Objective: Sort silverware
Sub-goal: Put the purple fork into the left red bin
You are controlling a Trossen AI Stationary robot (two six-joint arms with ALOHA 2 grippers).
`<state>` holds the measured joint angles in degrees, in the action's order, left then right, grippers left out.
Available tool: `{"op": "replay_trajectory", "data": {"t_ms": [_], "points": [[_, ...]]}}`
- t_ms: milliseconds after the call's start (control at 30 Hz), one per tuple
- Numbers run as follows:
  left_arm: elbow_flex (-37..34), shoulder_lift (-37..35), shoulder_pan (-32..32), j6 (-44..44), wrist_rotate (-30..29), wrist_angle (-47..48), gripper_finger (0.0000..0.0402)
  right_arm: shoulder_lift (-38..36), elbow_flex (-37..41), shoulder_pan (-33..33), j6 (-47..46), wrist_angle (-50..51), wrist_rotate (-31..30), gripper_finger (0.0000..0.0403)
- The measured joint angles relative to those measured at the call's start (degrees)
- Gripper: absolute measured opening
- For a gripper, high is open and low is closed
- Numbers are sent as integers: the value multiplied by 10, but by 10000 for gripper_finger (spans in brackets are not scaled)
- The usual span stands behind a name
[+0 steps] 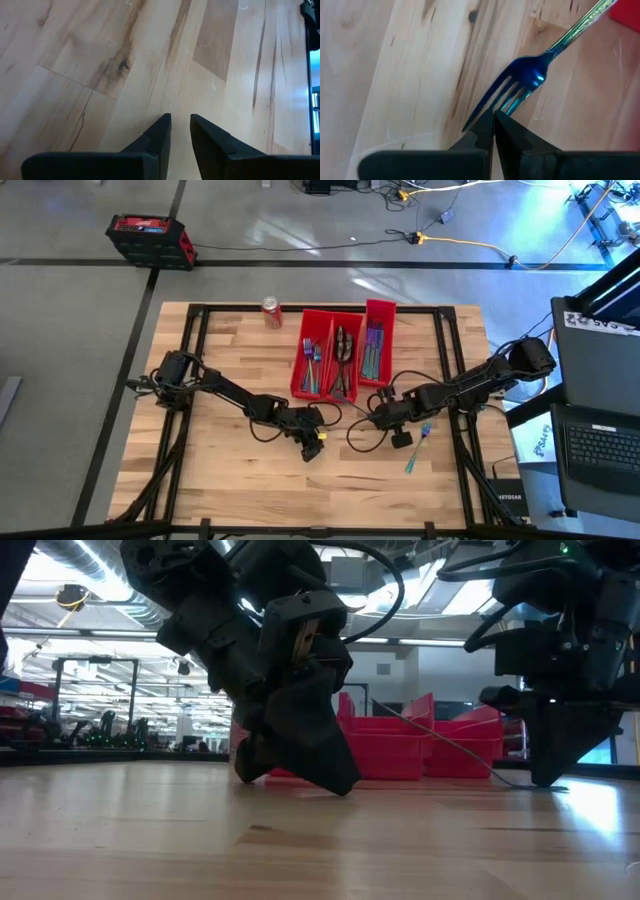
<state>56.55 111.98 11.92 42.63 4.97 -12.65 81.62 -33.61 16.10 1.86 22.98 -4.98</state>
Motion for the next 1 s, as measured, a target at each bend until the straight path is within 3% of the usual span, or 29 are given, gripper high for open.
{"op": "replay_trajectory", "data": {"t_ms": [333,667,1000], "points": [[0,0,0,-5,0,0,61,0,0,0,-1,15,-16,0],[0,0,0,-9,1,1,61,0,0,0,-59,26,-124,0],[0,0,11,19,24,1,61,0,0,0,-98,26,-109,0]]}}
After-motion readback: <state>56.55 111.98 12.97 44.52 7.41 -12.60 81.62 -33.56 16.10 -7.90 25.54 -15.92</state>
